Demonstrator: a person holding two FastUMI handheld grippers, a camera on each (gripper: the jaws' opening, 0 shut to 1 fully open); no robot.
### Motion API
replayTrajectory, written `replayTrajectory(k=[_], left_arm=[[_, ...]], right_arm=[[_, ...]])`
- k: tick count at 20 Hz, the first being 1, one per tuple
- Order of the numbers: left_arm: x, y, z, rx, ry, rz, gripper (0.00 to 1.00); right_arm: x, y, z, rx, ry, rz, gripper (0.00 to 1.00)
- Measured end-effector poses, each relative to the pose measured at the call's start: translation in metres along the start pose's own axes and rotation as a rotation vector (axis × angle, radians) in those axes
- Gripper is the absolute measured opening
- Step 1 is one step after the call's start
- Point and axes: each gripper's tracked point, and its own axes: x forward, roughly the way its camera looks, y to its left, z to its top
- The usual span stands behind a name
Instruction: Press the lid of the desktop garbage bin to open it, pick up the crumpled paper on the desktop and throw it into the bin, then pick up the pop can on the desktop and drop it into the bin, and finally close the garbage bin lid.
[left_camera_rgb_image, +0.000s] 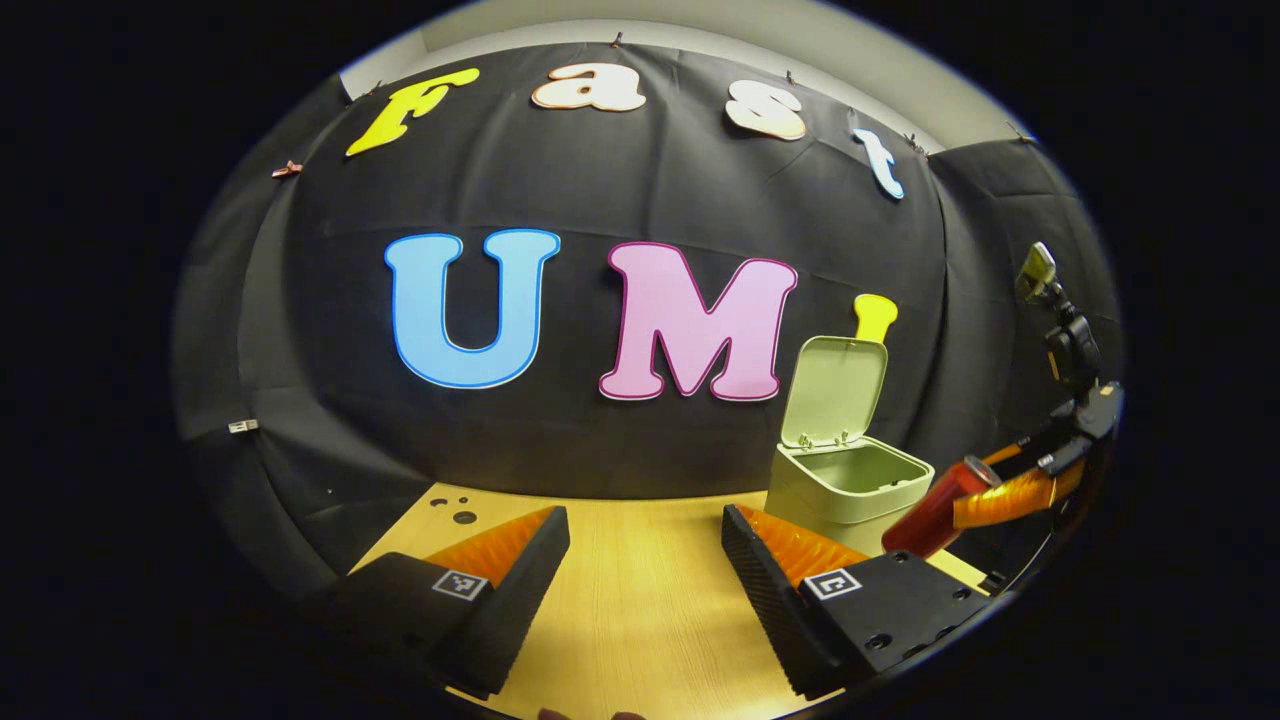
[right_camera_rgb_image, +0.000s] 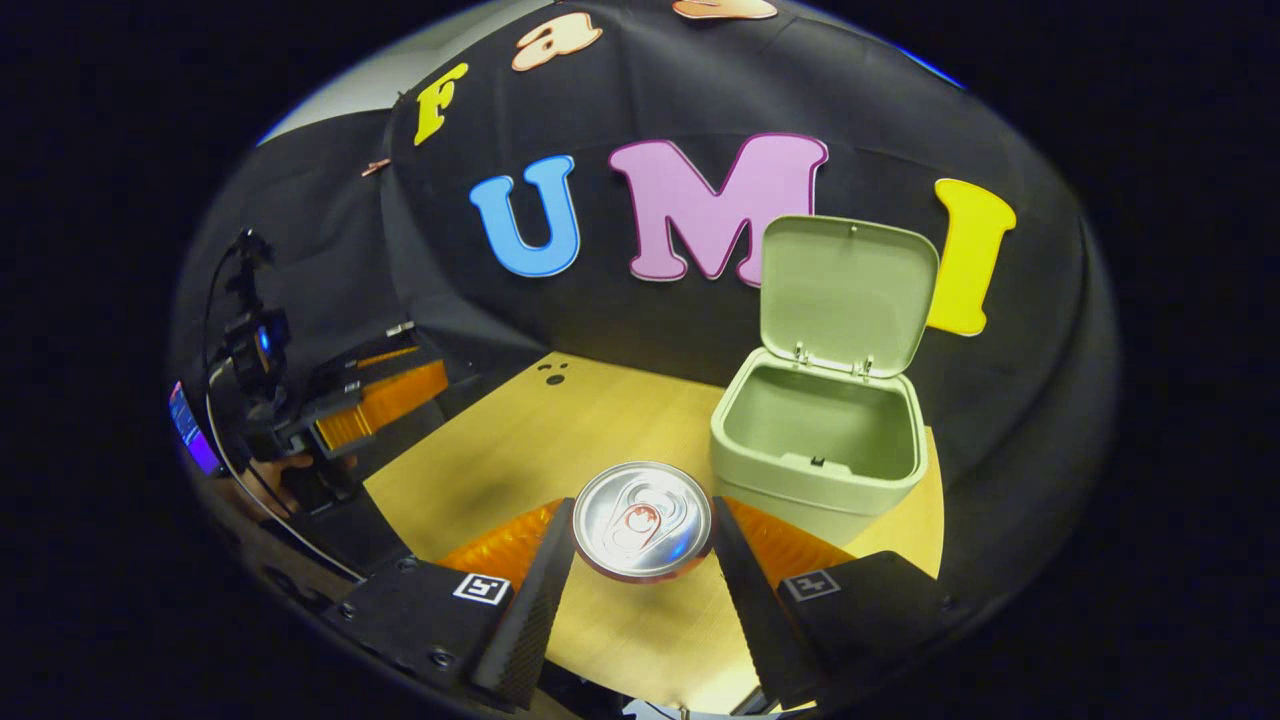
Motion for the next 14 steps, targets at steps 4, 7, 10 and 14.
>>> replayTrajectory(k=[4, 7, 10, 14], left_arm=[[-0.002, 0.000, 0.001, 0.000, -0.005, 0.001, 0.99], [-0.004, 0.001, 0.001, -0.003, -0.004, 0.005, 0.99], [-0.004, 0.002, 0.001, -0.009, -0.006, 0.013, 0.99], [-0.006, 0.005, 0.003, -0.008, -0.007, 0.023, 0.99]], right_arm=[[0.002, -0.024, 0.038, 0.003, -0.065, -0.030, 0.83], [0.007, -0.047, 0.060, -0.026, -0.101, -0.076, 0.83], [0.017, -0.068, 0.075, -0.015, -0.126, -0.110, 0.83], [0.038, -0.095, 0.079, -0.009, -0.126, -0.152, 0.83]])
